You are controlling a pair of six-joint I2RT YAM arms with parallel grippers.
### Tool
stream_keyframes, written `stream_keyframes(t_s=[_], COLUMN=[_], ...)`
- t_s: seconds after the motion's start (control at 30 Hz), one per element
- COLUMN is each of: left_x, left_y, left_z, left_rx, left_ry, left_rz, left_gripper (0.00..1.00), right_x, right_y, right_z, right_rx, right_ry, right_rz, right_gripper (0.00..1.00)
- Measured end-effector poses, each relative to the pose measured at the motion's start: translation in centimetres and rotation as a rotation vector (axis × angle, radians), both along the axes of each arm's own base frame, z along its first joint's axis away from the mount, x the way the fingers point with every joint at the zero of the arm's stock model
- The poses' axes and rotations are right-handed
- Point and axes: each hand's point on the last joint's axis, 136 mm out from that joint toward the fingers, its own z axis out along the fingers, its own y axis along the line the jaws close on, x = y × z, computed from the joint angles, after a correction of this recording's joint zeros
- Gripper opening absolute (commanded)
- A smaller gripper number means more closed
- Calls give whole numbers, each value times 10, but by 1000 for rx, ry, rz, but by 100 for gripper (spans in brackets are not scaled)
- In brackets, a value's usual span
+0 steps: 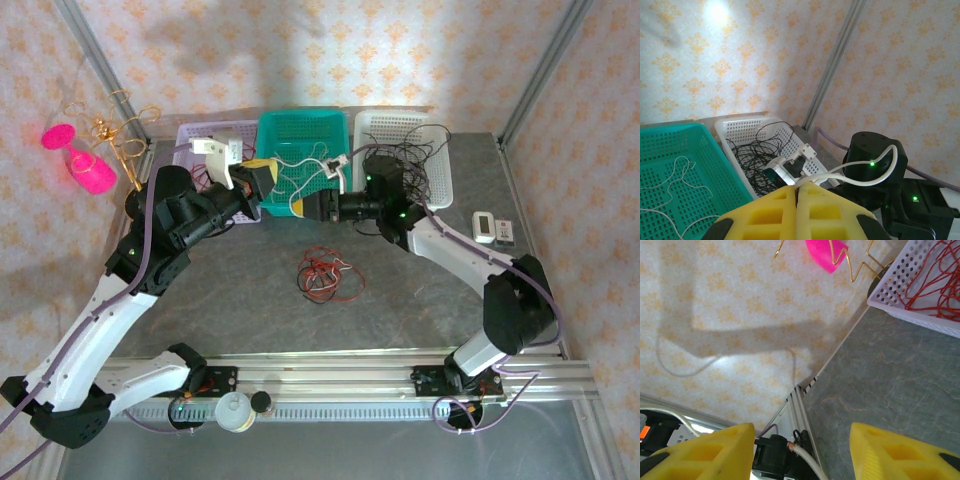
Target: Untangle the cables
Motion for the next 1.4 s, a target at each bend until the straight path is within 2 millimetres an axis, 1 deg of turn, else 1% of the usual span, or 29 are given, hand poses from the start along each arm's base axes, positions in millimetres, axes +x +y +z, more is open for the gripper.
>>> stream_keyframes(t_s=[0.07, 0.2, 0.27, 0.3, 0.33, 0.5, 0.7, 0.97, 1.17, 1.4], left_x=[0, 0, 0, 0, 0, 0, 0, -2, -1, -1], left_y=[0, 0, 0, 0, 0, 0, 0, 1, 0, 0], left_z=[0, 0, 0, 0, 0, 0, 0, -5, -13, -13], left_rx=[0, 0, 0, 0, 1, 5, 9, 23, 38, 43], left_ry=[0, 0, -1, -1, -1, -5, -8, -11, 0, -4], left_rz=[0, 0, 0, 0, 0, 0, -1, -2, -6, -6], left_gripper=[0, 0, 0, 0, 0, 0, 0, 0, 0, 0], right_x=[-1, -1, -1, -2, -2, -4, -6, -5, 2, -3], right_y=[1, 2, 3, 3, 3, 3, 3, 1, -5, -4], right_z=[-1, -7, -11, -12, -13, -14, -17, -14, -11, -9], right_rx=[0, -9, -14, -15, -16, -21, -30, -15, -1, 5], right_ry=[1, 16, 26, 30, 33, 37, 57, 115, 137, 149], right_rz=[8, 19, 26, 31, 35, 43, 47, 47, 24, 55], right_gripper=[44, 24, 19, 19, 19, 28, 31, 37, 37, 35])
